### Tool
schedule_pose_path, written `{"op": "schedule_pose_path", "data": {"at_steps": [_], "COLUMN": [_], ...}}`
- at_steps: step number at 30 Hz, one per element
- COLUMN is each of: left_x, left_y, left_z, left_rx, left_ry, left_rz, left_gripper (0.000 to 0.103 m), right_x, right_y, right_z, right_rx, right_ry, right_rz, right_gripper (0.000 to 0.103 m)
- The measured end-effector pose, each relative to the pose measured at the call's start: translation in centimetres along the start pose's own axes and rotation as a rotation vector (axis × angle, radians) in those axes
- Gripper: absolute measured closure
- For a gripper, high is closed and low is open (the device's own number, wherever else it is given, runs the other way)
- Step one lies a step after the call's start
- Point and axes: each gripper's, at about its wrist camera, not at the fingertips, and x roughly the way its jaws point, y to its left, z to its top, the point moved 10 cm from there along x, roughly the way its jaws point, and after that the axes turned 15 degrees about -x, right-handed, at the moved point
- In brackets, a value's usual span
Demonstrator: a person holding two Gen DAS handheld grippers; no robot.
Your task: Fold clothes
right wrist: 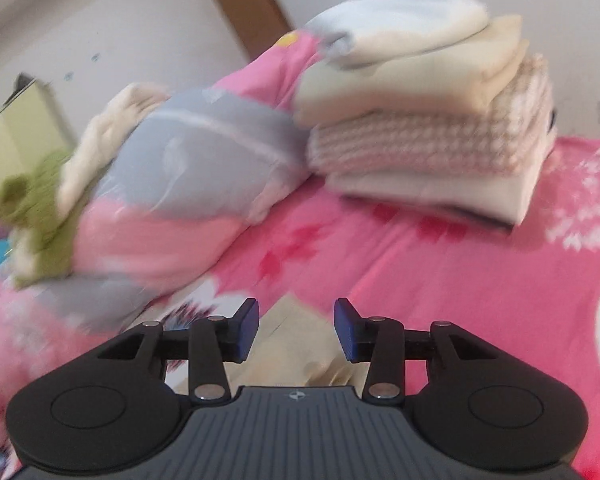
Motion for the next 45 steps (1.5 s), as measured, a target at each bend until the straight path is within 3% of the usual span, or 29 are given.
{"op": "schedule_pose_path", "data": {"at_steps": [5, 8, 11, 13, 15, 20, 27, 30, 34, 35, 38, 42, 44, 45], "left_x": [0.0, 0.0, 0.0, 0.0, 0.0, 0.0, 0.0, 0.0, 0.0, 0.0, -0.1, 0.0, 0.0, -0.1], "left_y": [0.0, 0.1, 0.1, 0.1, 0.1, 0.0, 0.0, 0.0, 0.0, 0.0, 0.0, 0.0, 0.0, 0.0], "left_z": [0.0, 0.1, 0.1, 0.1, 0.1, 0.0, 0.1, 0.1, 0.1, 0.1, 0.1, 0.1, 0.1, 0.1], "left_rx": [-0.001, -0.005, -0.006, -0.006, -0.005, -0.005, -0.005, -0.005, -0.005, -0.005, -0.006, -0.006, -0.006, -0.006], "left_ry": [0.000, -0.001, -0.001, -0.001, -0.002, -0.003, -0.003, -0.003, -0.003, -0.003, -0.004, -0.004, -0.005, -0.005], "left_rz": [-0.002, -0.005, -0.006, -0.005, -0.004, -0.004, -0.004, -0.003, -0.004, -0.004, -0.004, -0.004, -0.004, -0.004], "left_gripper": [0.000, 0.000, 0.000, 0.000, 0.000, 0.000, 0.000, 0.000, 0.000, 0.000, 0.000, 0.000, 0.000, 0.000], "right_x": [-0.2, 1.3, 3.5, 4.9, 5.7, 6.3, 9.6, 9.8, 7.2, 6.5, 5.2, 6.4, 7.3, 7.7], "right_y": [4.0, 4.6, 3.8, 3.4, 3.3, 3.8, 4.2, 4.6, 6.1, 6.1, 5.2, 3.8, 3.9, 3.9], "right_z": [-3.8, -6.0, -6.4, -6.4, -6.1, -4.1, -0.9, -0.9, -2.8, -3.5, -5.4, -6.9, -6.5, -6.1], "right_rx": [0.073, 0.173, 0.267, 0.328, 0.350, 0.339, 0.342, 0.362, 0.345, 0.345, 0.382, 0.443, 0.448, 0.455], "right_ry": [0.119, 0.189, 0.188, 0.177, 0.172, 0.096, 0.059, 0.082, 0.140, 0.150, 0.178, 0.234, 0.221, 0.207], "right_rz": [0.175, 0.229, 0.236, 0.257, 0.270, 0.282, 0.247, 0.260, 0.305, 0.297, 0.255, 0.213, 0.237, 0.240], "right_gripper": [0.059, 0.059, 0.060, 0.066, 0.095, 0.102, 0.103, 0.101, 0.098, 0.091, 0.060, 0.062, 0.070, 0.078]}}
